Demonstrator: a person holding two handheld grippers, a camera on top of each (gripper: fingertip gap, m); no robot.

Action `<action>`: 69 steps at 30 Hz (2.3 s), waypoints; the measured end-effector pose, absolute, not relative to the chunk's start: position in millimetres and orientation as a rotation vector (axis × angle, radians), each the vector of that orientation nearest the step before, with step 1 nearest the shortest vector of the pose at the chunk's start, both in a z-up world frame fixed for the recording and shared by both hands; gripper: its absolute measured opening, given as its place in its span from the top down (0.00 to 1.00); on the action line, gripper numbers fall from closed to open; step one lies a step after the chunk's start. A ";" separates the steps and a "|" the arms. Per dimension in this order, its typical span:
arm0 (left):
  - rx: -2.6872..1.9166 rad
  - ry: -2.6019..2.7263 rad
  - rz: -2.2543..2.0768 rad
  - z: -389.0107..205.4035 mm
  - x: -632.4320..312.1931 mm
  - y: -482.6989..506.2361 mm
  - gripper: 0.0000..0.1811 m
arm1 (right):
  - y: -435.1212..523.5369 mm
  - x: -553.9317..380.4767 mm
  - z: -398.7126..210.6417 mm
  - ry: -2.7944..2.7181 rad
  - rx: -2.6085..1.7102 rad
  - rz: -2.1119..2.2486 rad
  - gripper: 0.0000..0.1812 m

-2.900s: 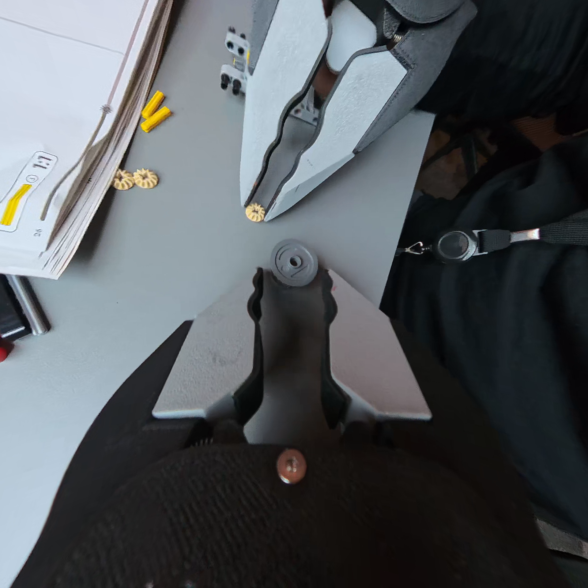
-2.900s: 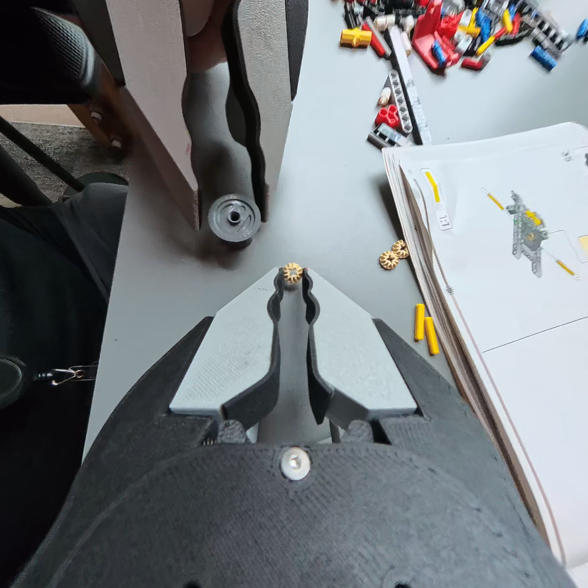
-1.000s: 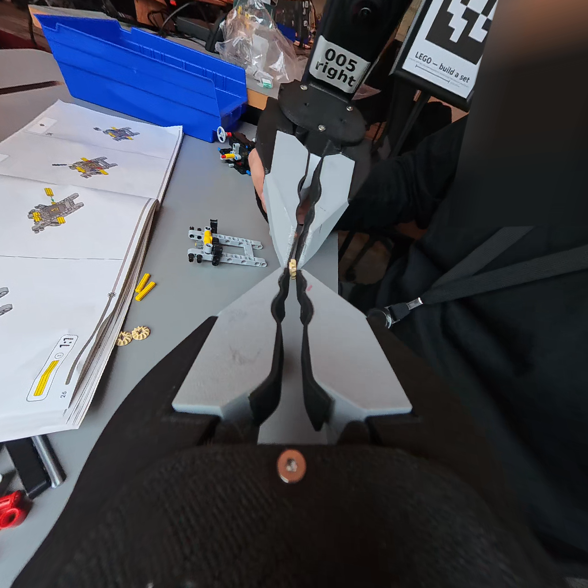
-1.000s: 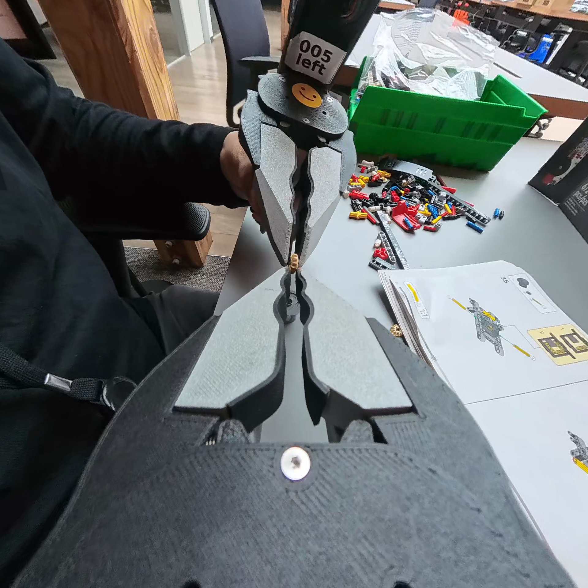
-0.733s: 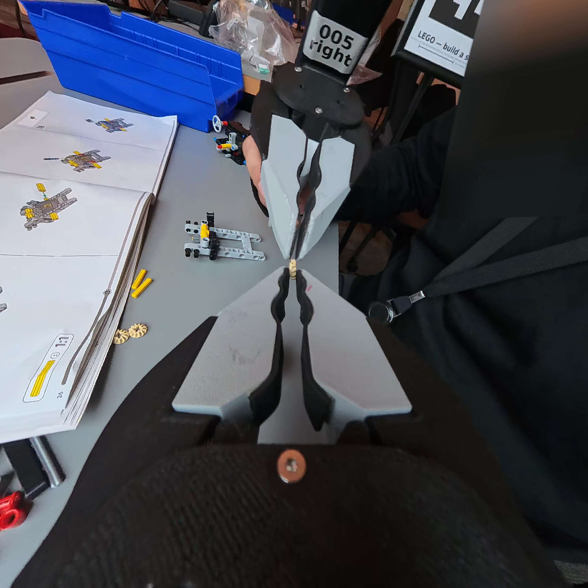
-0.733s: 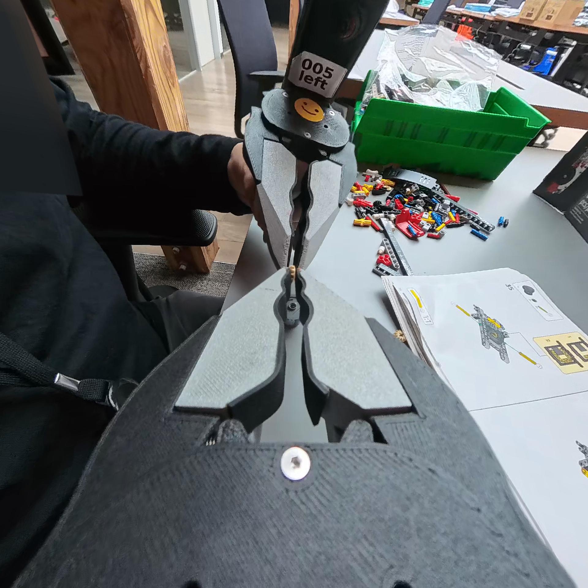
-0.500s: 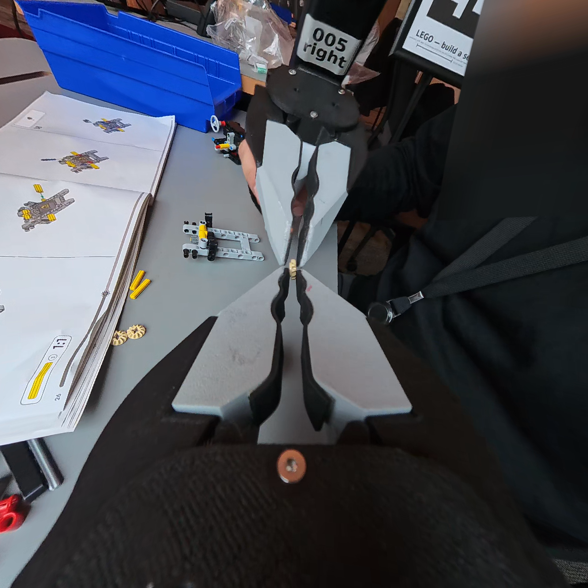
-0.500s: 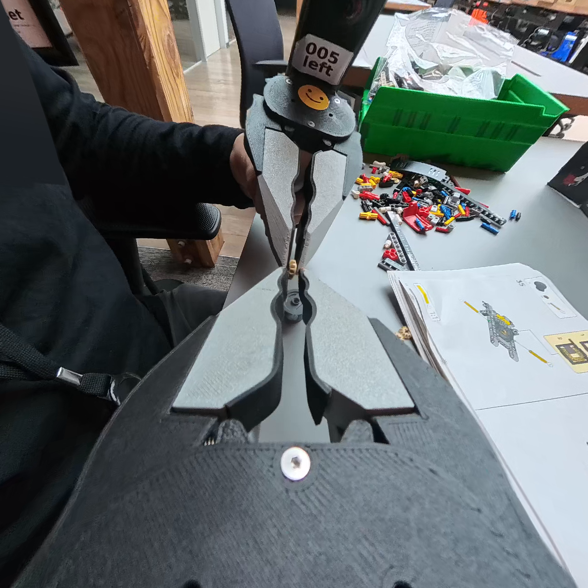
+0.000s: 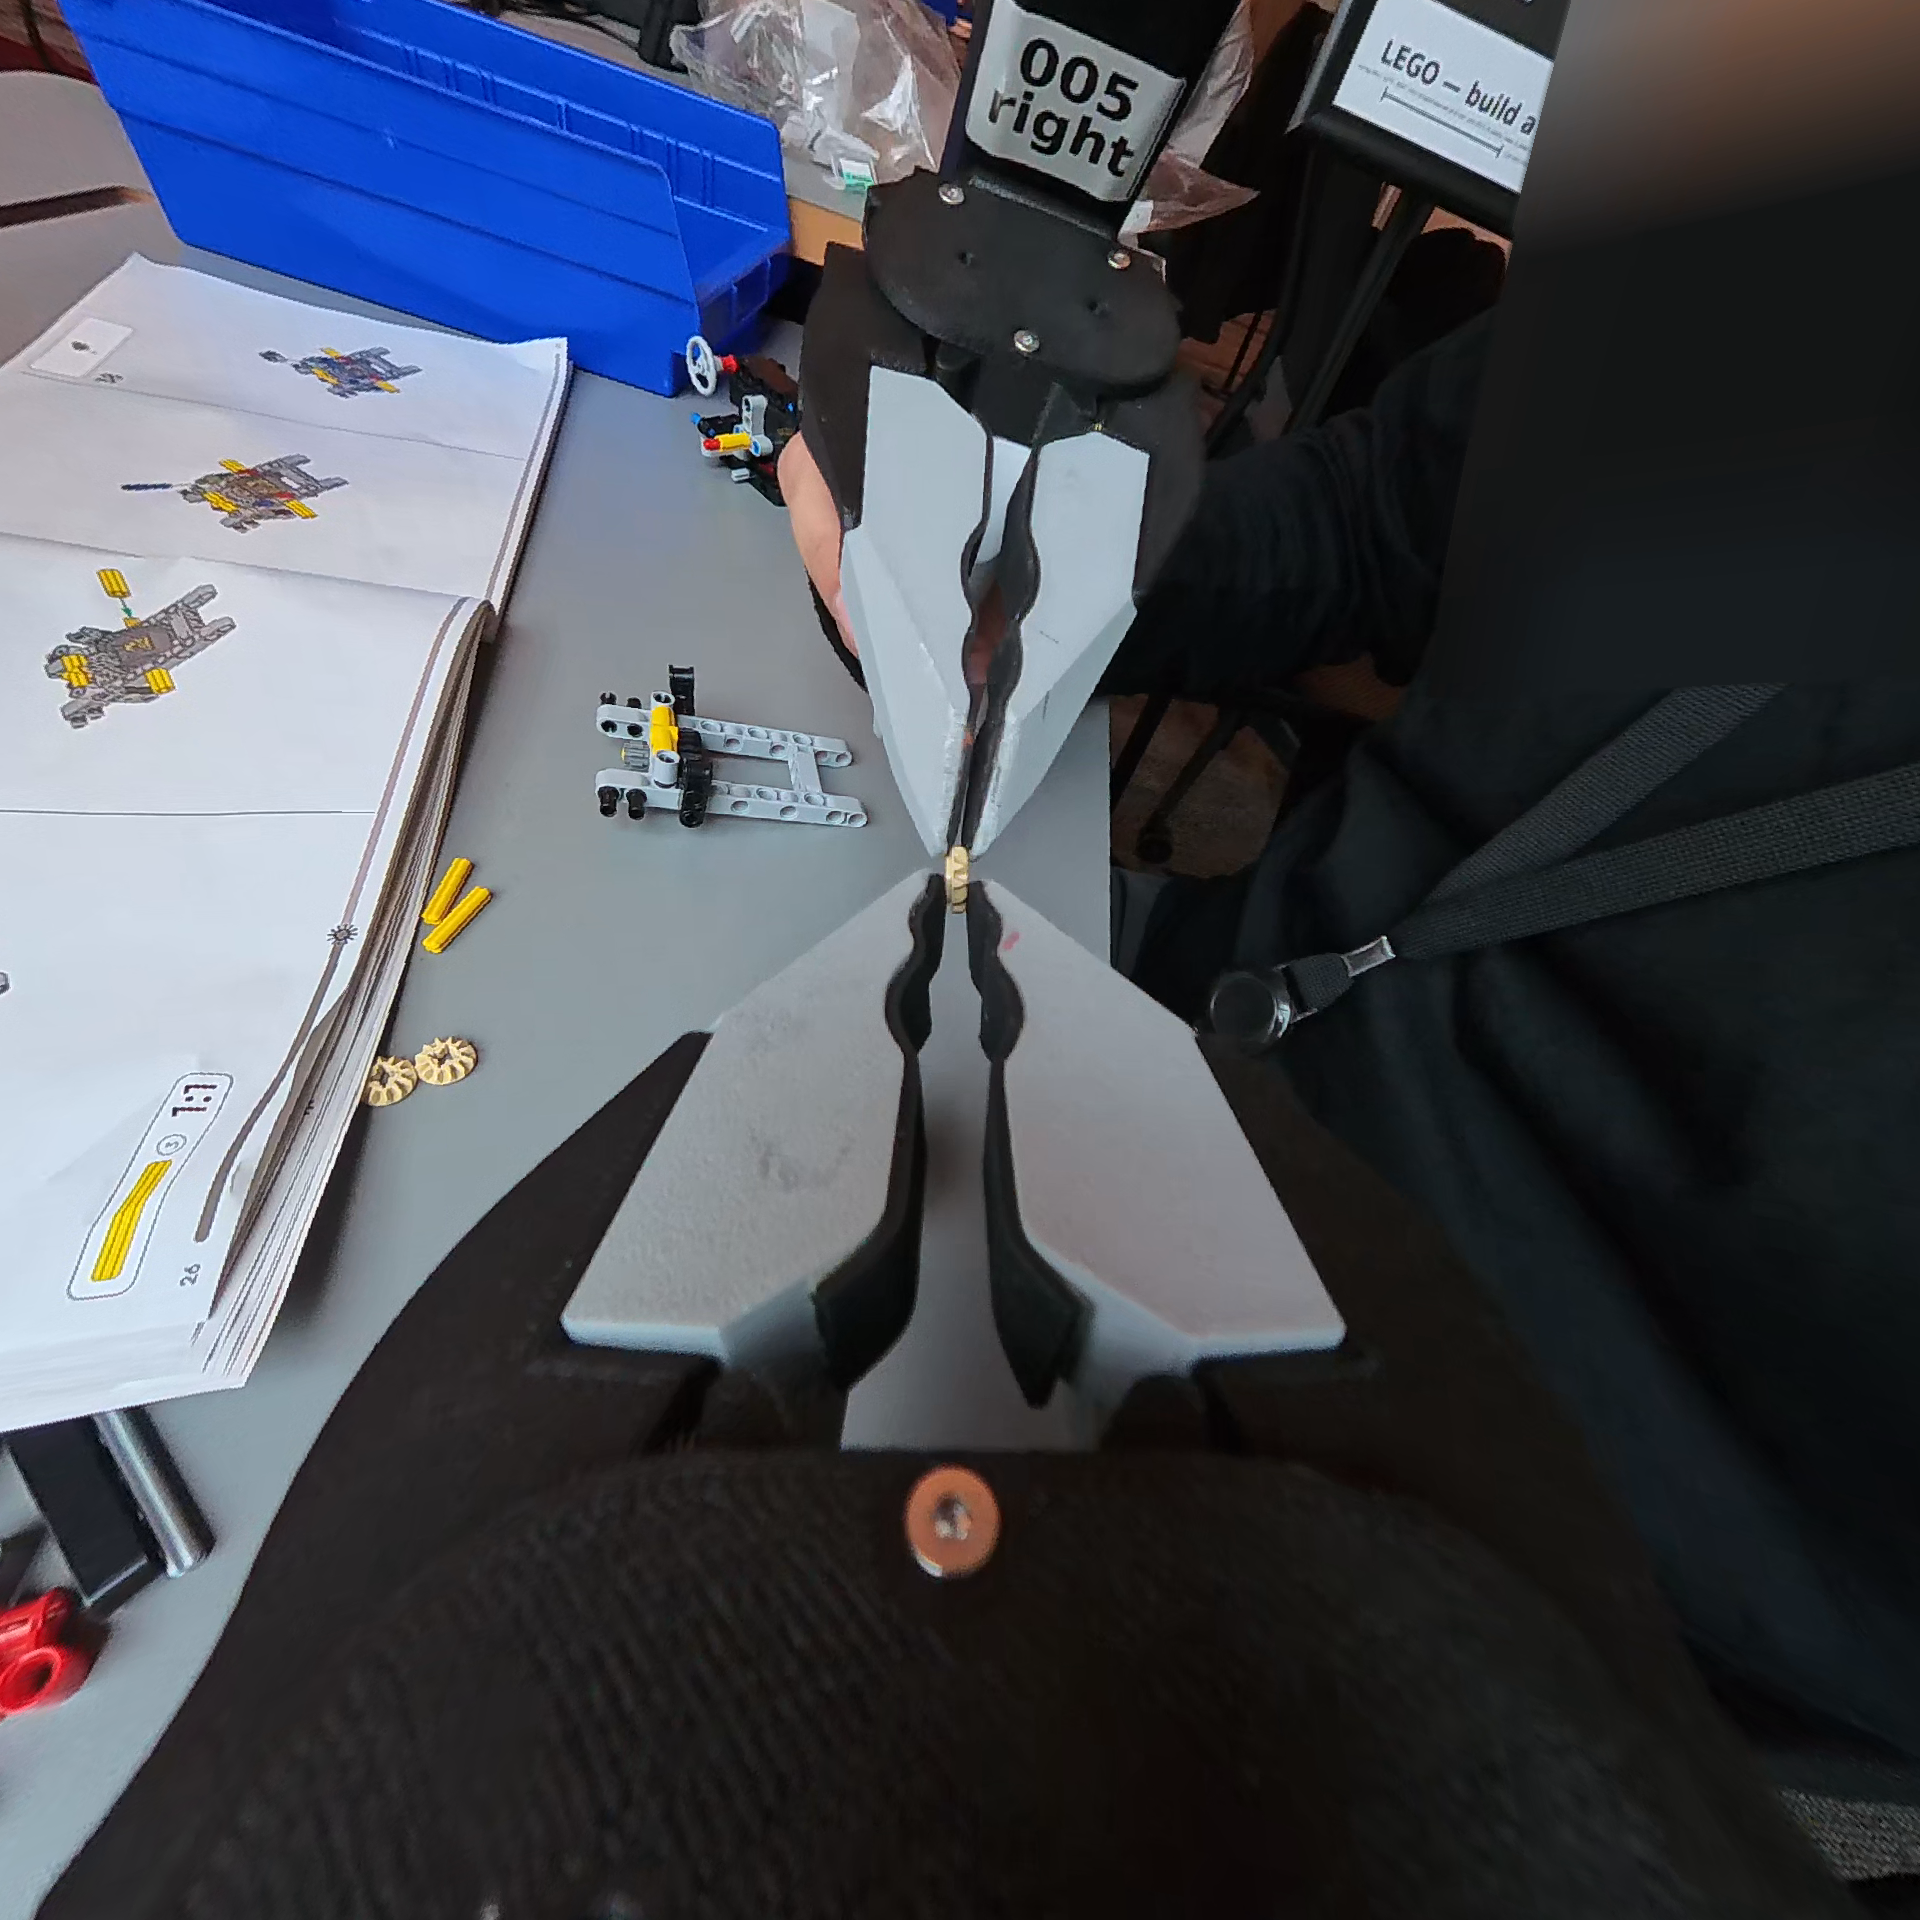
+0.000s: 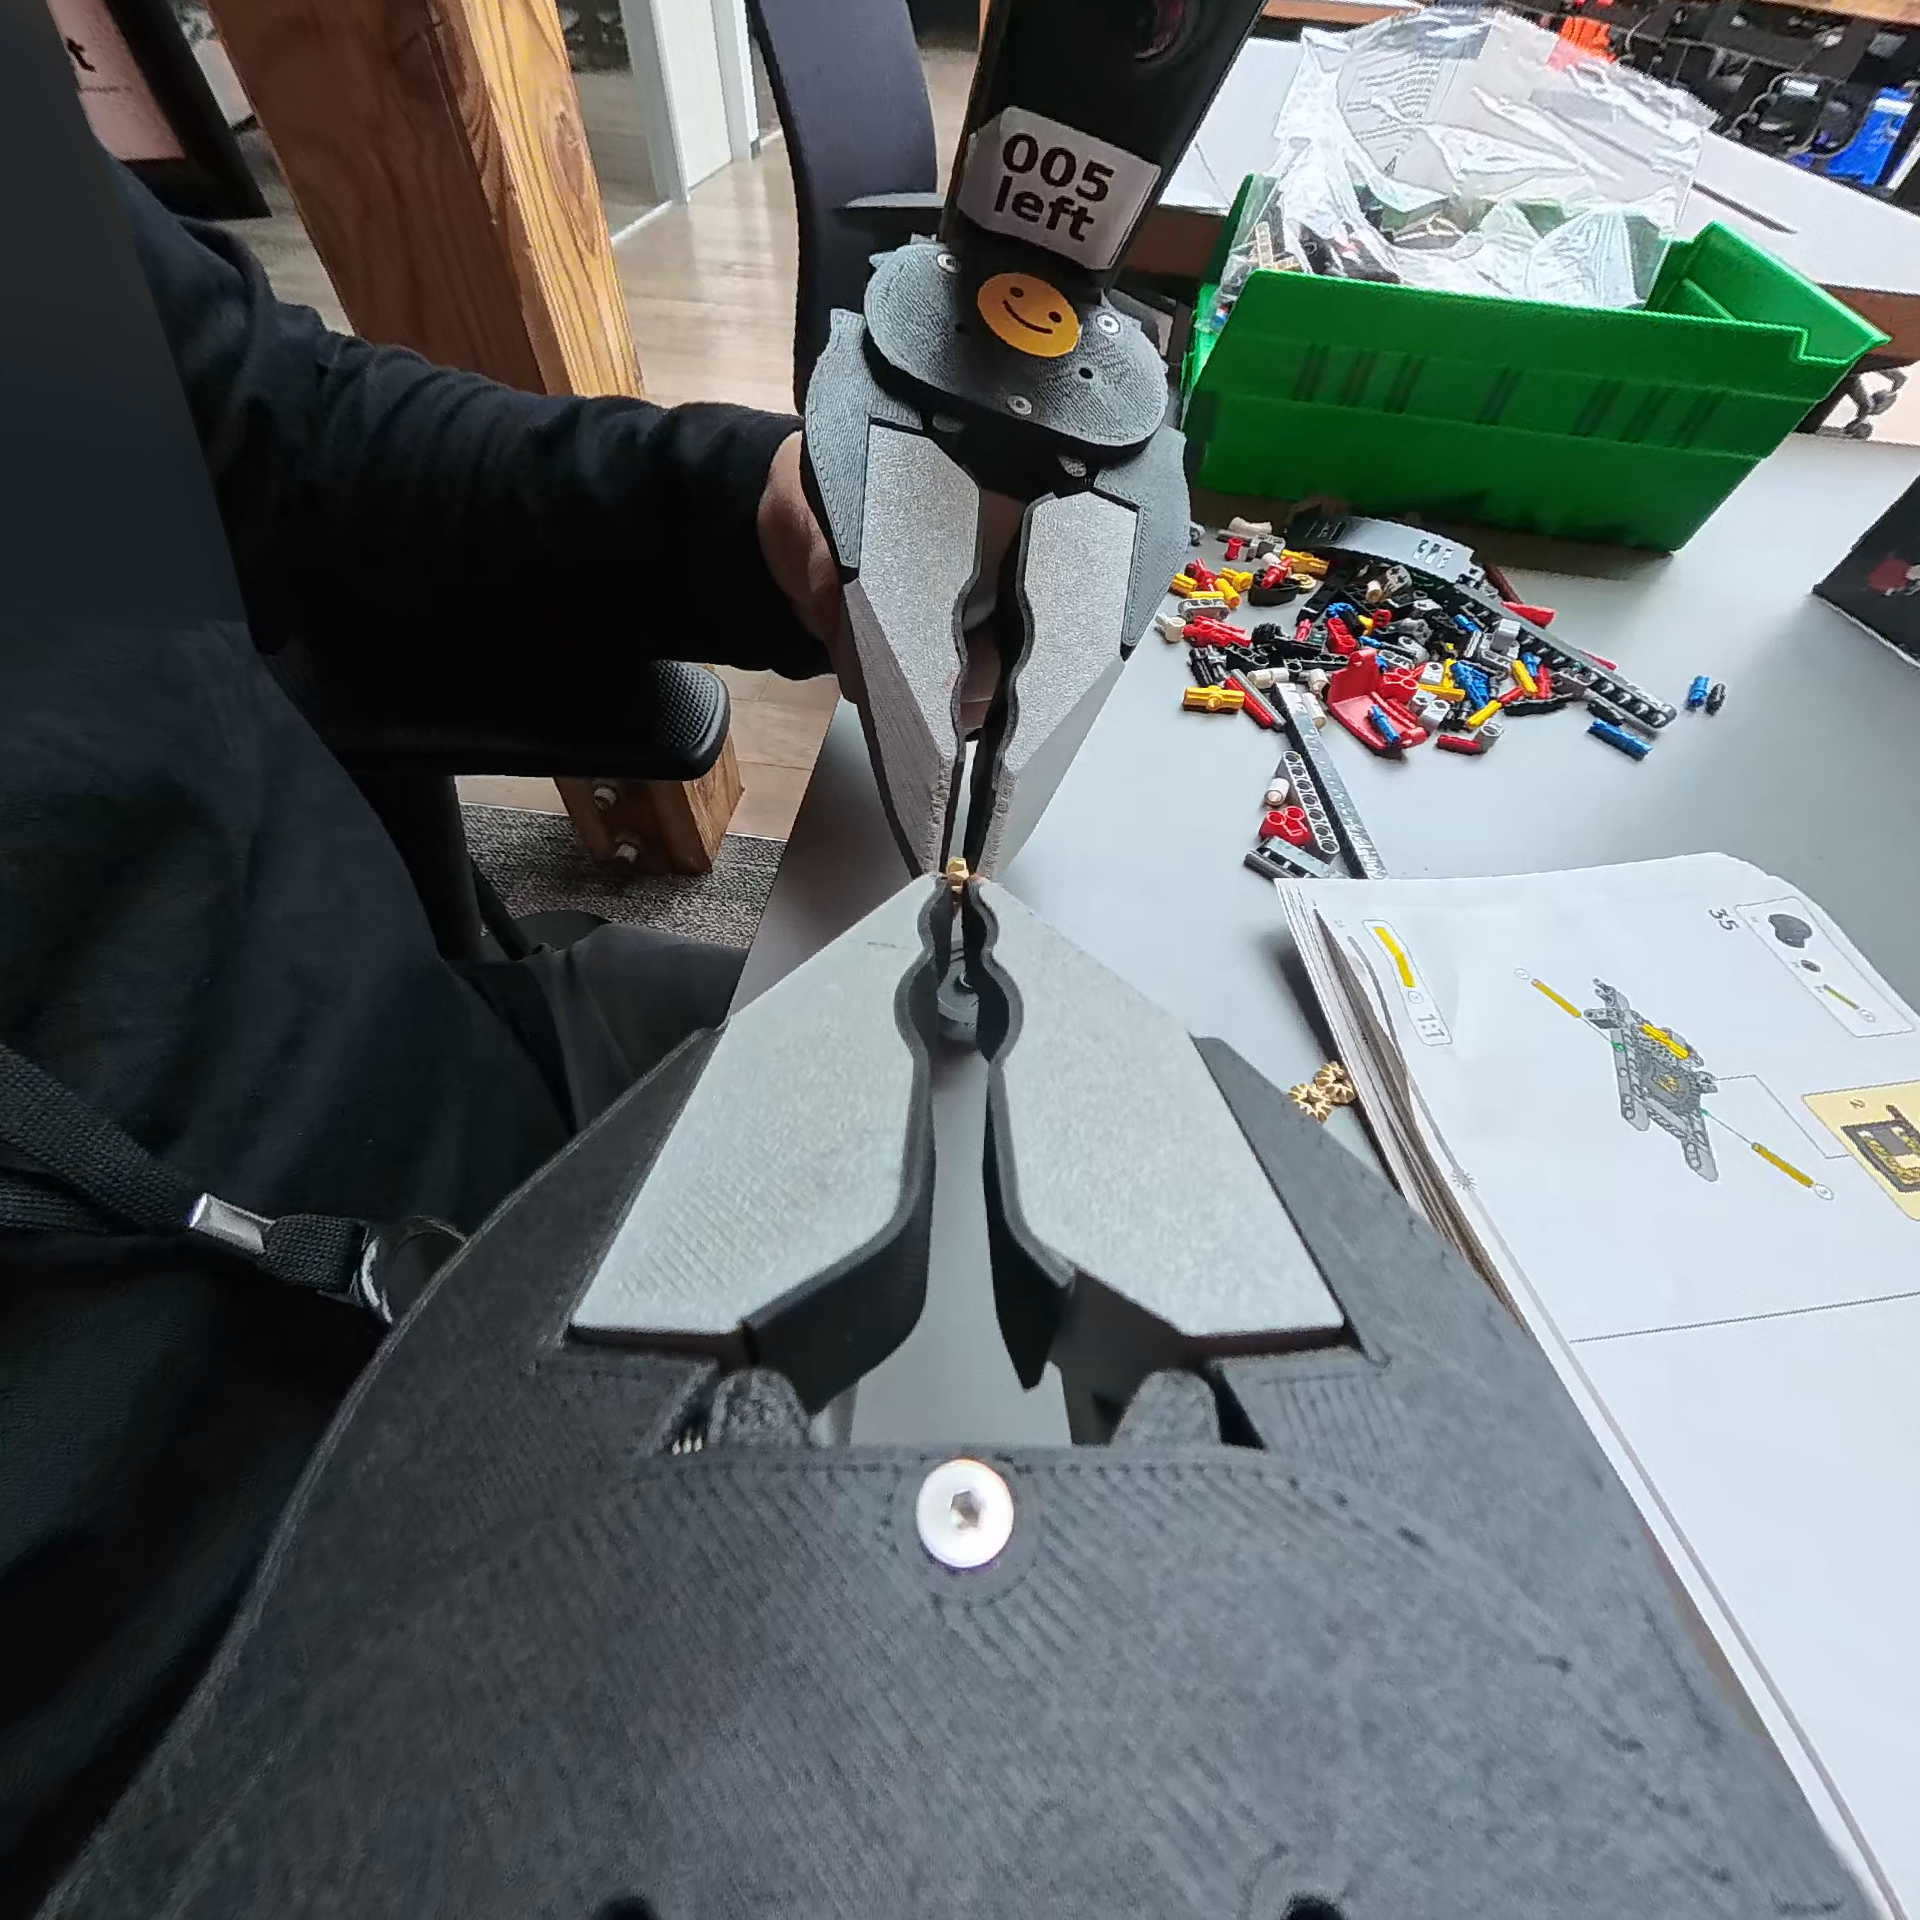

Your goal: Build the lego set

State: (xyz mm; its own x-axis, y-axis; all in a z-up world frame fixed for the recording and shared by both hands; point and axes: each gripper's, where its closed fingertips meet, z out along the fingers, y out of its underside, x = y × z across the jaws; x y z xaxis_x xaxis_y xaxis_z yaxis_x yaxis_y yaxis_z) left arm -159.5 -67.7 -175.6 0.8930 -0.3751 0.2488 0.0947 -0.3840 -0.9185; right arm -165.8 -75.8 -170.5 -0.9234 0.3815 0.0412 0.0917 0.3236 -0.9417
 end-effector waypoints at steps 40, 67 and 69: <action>-2.222 0.287 -0.395 -225.4 -171.4 -89.9 0.74 | -64.8 -174.8 -205.1 -2.434 -0.655 1.503 1.00; -1.667 0.408 -0.191 -171.8 -161.4 -86.7 0.85 | -61.3 -182.9 -233.5 -2.371 -0.589 1.279 1.00; -1.544 0.311 -0.295 -154.2 -165.6 -89.5 0.85 | -59.4 -183.7 -230.6 -2.347 -0.606 1.309 1.00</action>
State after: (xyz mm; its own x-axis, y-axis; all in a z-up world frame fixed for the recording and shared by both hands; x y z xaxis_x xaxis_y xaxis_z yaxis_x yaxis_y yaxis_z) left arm -165.6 -89.5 -154.2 0.9260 -0.3772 -0.0111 -0.0092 0.0068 -0.9999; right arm -183.7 -59.4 -230.6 -0.8330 0.5400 0.1200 0.1816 0.4718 -0.8628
